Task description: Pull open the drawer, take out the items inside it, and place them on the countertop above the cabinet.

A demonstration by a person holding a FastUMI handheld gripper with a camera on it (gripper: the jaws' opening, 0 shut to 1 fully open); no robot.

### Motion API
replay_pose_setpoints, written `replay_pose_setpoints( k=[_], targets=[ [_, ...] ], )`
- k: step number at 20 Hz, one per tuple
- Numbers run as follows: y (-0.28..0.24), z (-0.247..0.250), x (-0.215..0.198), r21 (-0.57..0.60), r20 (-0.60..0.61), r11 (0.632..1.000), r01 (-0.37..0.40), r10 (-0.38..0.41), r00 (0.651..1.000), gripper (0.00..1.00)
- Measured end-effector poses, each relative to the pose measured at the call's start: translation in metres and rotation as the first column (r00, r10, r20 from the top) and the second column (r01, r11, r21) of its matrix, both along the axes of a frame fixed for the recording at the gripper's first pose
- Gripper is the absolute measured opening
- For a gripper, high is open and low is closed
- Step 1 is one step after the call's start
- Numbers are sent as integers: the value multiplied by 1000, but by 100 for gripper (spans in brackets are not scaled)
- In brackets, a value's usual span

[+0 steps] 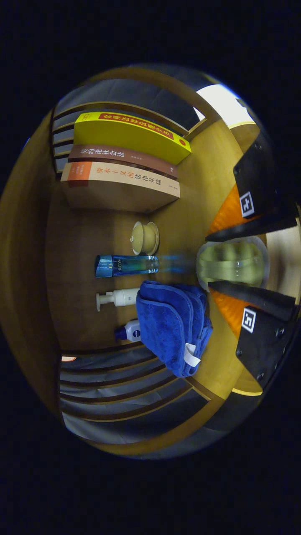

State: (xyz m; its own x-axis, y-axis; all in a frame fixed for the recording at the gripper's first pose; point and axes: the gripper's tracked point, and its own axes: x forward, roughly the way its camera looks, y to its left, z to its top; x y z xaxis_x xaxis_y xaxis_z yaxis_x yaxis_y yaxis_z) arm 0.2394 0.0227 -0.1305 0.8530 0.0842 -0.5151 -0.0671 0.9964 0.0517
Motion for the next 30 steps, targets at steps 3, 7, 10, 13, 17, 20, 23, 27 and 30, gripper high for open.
replay_pose_setpoints(
  k=[3, 7, 10, 13, 17, 20, 23, 27, 30],
  targets=[
    [0, 12, -3, 13, 31, 1000, 0, 0, 1000, 97],
    [5, 40, -17, 60, 102, 998, -10, 4, 995, 100],
    [3, 76, -36, 88, 192, 996, -10, -7, 981, 100],
    [8, 98, -69, 87, 257, 995, -41, 18, 966, 99],
    [8, 113, -109, 90, 310, 994, -60, 30, 950, 99],
    [0, 127, -138, 74, 353, 996, -54, 24, 935, 99],
    [-6, 130, -166, 60, 392, 998, -30, 5, 920, 99],
    [-12, 119, -202, 72, 430, 997, 17, -47, 901, 98],
    [-21, 102, -219, 96, 441, 993, 63, -99, 892, 98]
  ],
)
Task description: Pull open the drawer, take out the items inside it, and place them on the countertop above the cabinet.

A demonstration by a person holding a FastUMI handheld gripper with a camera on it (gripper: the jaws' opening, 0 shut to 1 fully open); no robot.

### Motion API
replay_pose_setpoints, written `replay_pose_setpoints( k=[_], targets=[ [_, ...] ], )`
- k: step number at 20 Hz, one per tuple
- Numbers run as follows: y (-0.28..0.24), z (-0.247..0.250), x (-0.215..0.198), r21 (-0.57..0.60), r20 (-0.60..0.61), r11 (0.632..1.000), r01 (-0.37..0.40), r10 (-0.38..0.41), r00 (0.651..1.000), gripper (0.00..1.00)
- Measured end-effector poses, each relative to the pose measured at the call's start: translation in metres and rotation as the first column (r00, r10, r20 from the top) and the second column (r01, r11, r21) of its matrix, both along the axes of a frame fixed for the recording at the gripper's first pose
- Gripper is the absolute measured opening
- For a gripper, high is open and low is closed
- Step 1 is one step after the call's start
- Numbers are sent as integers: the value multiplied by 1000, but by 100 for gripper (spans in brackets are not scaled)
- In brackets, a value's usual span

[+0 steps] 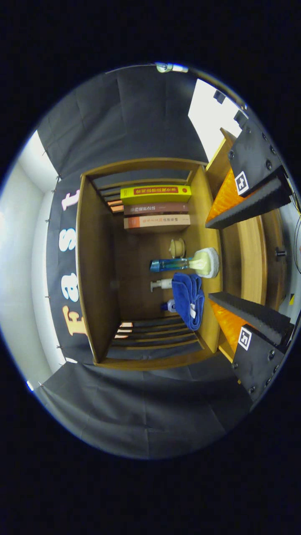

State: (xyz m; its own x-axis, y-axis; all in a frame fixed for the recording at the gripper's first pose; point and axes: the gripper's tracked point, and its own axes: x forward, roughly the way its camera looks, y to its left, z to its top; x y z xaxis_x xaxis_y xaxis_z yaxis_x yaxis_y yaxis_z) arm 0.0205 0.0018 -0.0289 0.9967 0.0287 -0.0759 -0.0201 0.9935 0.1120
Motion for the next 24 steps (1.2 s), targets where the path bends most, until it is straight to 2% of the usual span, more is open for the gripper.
replay_pose_setpoints(
  k=[5, 8, 10, 13, 16, 20, 21, 24],
  targets=[
    [2, -17, -19, 33, 66, 999, 4, -6, 998, 98],
    [-6, -55, -31, -3, 48, 997, 82, -82, 995, 98],
    [0, -73, -40, 13, 34, 995, 95, -96, 995, 98],
    [8, -83, -46, 21, 36, 997, 69, -69, 997, 98],
    [6, -88, -60, 4, 73, 997, 77, -77, 994, 98],
    [18, -103, -70, -39, 98, 999, 27, -23, 995, 98],
    [14, -103, -70, -49, 114, 998, 42, -36, 993, 97],
    [17, -105, -76, -42, 129, 999, 14, -9, 992, 97]
  ],
)
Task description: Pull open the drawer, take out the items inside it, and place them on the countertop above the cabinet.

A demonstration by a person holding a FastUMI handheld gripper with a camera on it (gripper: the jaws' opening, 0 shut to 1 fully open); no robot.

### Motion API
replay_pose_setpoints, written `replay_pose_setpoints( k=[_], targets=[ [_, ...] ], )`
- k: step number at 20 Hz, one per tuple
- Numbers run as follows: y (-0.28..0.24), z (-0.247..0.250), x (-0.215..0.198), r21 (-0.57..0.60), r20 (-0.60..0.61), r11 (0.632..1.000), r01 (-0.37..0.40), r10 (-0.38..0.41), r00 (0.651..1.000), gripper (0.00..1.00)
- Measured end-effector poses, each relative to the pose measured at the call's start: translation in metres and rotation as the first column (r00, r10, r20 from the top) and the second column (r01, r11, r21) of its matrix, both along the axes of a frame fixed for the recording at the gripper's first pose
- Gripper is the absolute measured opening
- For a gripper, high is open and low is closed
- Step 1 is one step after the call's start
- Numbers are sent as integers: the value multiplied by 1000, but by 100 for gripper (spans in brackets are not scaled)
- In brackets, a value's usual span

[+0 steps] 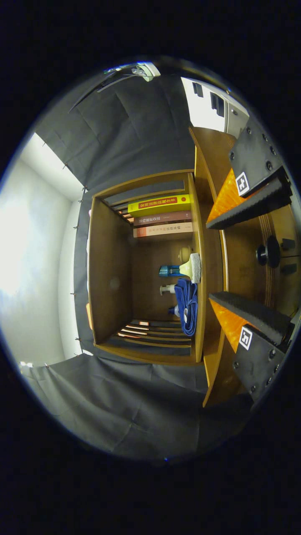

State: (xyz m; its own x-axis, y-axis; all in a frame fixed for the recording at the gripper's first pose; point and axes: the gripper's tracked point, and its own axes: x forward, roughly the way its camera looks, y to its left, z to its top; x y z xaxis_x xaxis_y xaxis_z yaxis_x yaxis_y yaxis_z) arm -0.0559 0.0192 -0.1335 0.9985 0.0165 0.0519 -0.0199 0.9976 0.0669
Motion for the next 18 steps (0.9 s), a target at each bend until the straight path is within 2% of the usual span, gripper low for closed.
replay_pose_setpoints(
  k=[3, 8, 11, 18],
  targets=[
    [-9, -7, -1, -10, -2, 999, 31, -31, 1000, 98],
    [-6, -27, 7, 25, -36, 1000, 12, -11, 999, 98],
    [7, -30, 8, 23, -48, 999, -49, 50, 998, 98],
    [5, -26, 26, 15, -61, 999, -36, 37, 997, 98]
  ],
)
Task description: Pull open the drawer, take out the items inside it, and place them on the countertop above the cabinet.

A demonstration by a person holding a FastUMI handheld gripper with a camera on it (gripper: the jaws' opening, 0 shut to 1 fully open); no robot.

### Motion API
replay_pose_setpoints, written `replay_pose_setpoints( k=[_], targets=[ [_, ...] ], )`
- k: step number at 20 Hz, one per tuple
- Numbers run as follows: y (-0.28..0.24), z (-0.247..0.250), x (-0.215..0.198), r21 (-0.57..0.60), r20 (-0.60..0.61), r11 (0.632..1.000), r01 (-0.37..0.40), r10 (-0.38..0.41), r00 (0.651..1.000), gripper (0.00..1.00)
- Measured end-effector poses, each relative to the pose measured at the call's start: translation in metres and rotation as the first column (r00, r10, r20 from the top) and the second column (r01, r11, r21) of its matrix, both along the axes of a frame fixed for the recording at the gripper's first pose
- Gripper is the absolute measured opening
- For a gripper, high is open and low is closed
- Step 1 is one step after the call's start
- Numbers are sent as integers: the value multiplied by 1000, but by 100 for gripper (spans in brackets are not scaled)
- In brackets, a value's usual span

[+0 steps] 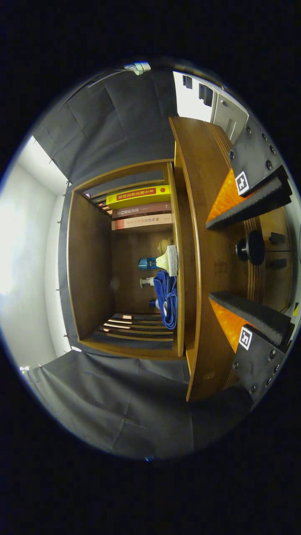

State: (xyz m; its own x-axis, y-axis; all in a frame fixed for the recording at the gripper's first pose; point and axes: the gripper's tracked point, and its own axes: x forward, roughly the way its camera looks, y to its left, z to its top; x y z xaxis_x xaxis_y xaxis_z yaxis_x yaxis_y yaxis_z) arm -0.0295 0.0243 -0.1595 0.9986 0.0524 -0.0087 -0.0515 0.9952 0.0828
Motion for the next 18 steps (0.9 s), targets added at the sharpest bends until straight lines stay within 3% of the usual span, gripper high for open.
replay_pose_setpoints(
  k=[4, 8, 18],
  targets=[
    [-1, 10, 21, -13, -6, 1000, -2, 2, 1000, 98],
    [3, 3, 45, -49, -89, 999, -8, 3, 996, 98],
    [7, -8, 84, -87, -117, 996, -9, -1, 993, 98]
  ],
)
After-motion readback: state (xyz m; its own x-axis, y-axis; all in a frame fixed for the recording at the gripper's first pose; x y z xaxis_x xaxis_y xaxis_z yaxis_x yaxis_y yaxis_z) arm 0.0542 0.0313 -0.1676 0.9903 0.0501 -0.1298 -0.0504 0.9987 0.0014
